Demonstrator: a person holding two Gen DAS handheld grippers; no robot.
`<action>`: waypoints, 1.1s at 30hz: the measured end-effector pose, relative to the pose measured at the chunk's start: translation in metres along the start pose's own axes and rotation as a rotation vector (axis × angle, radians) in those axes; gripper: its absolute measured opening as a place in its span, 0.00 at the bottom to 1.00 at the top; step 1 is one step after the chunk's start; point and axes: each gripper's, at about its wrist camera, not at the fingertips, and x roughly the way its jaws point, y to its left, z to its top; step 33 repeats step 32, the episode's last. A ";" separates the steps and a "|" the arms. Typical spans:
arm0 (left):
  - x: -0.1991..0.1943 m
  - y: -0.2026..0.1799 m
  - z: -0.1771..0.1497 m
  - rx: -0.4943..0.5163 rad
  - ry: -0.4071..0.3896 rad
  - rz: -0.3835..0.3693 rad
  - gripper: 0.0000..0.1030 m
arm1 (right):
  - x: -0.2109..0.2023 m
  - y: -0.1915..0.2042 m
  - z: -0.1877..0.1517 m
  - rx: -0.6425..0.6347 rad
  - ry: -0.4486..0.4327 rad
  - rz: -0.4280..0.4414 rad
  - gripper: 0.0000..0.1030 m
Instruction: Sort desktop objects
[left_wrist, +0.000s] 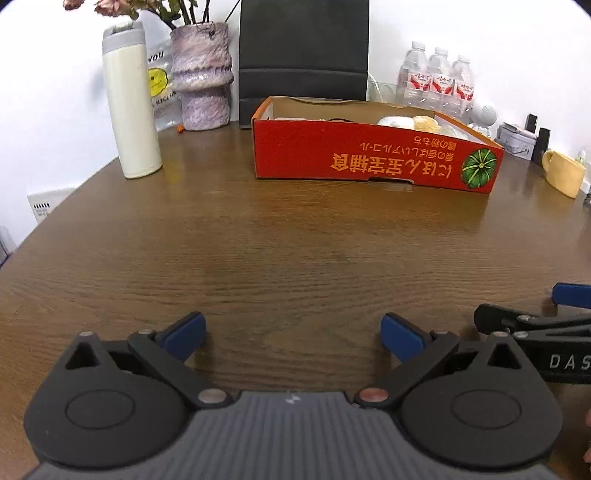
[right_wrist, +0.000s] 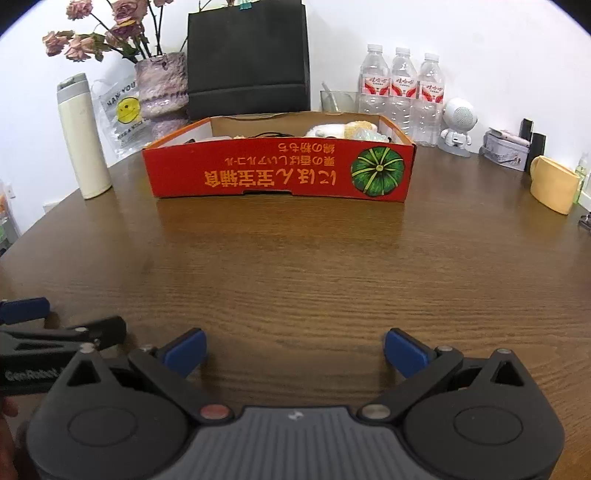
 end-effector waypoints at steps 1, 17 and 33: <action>0.000 0.000 0.000 -0.002 -0.002 0.003 1.00 | 0.001 0.000 0.000 -0.006 -0.003 -0.009 1.00; 0.001 0.001 0.001 -0.007 0.002 -0.018 1.00 | 0.002 0.000 -0.002 -0.011 -0.016 -0.020 1.00; 0.001 0.001 0.001 -0.006 0.002 -0.017 1.00 | 0.002 0.000 -0.002 -0.011 -0.016 -0.019 1.00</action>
